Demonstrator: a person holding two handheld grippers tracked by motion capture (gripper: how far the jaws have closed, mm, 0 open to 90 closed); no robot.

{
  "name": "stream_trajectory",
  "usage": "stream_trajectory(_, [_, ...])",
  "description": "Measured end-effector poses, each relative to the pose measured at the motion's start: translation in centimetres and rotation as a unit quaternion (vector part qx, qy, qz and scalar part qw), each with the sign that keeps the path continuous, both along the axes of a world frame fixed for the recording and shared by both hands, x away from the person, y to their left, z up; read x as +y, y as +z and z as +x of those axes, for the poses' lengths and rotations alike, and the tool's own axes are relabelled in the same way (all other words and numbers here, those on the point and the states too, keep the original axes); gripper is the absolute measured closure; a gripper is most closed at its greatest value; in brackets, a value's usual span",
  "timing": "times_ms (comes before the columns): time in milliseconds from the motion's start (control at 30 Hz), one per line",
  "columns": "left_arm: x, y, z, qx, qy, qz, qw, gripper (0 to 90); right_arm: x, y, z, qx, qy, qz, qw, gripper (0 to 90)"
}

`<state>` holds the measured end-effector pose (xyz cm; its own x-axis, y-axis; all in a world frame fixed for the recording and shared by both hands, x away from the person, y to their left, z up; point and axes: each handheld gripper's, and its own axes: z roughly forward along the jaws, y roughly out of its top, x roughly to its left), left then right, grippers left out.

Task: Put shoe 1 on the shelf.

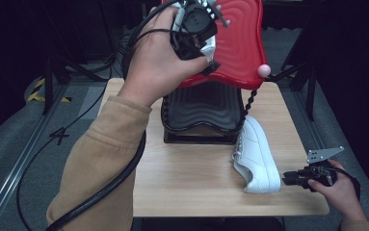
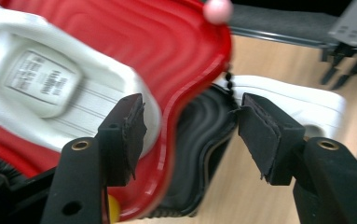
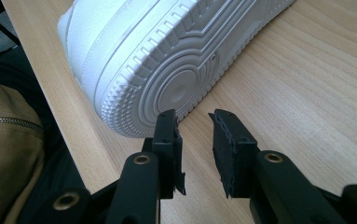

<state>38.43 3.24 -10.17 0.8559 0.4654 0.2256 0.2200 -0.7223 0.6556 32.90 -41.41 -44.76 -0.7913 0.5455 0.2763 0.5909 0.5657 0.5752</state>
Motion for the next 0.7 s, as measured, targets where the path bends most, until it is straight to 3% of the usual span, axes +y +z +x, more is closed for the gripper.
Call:
stream_trajectory(100, [0.5, -0.6, -0.7, 0.002, -0.012, -0.016, 0.9998, 43.1, 0.1, 0.0, 0.0, 0.001, 0.001, 0.001, 1.0, 70.9])
stream_trajectory(200, [1.4, -2.0, -1.8, 0.009, -0.038, -0.035, 0.9986, 43.1, 0.1, 0.0, 0.0, 0.0, 0.001, 0.003, 1.0, 69.8])
stream_trajectory(300, [1.7, -3.1, -2.3, 0.014, -0.049, -0.042, 0.9978, 43.7, 0.1, 0.0, 0.0, -0.004, 0.002, 0.003, 1.0, 68.7])
stream_trajectory(500, [2.7, -7.4, -3.9, 0.036, -0.068, -0.057, 0.9954, 44.6, 0.5, 0.4, 0.3, -0.006, 0.002, 0.01, 0.9999, 69.9])
stream_trajectory(700, [4.2, -11.8, -4.1, 0.06, -0.073, -0.084, 0.9919, 44.6, 1.0, 0.4, 1.0, -0.007, 0.007, 0.005, 0.9999, 69.0])
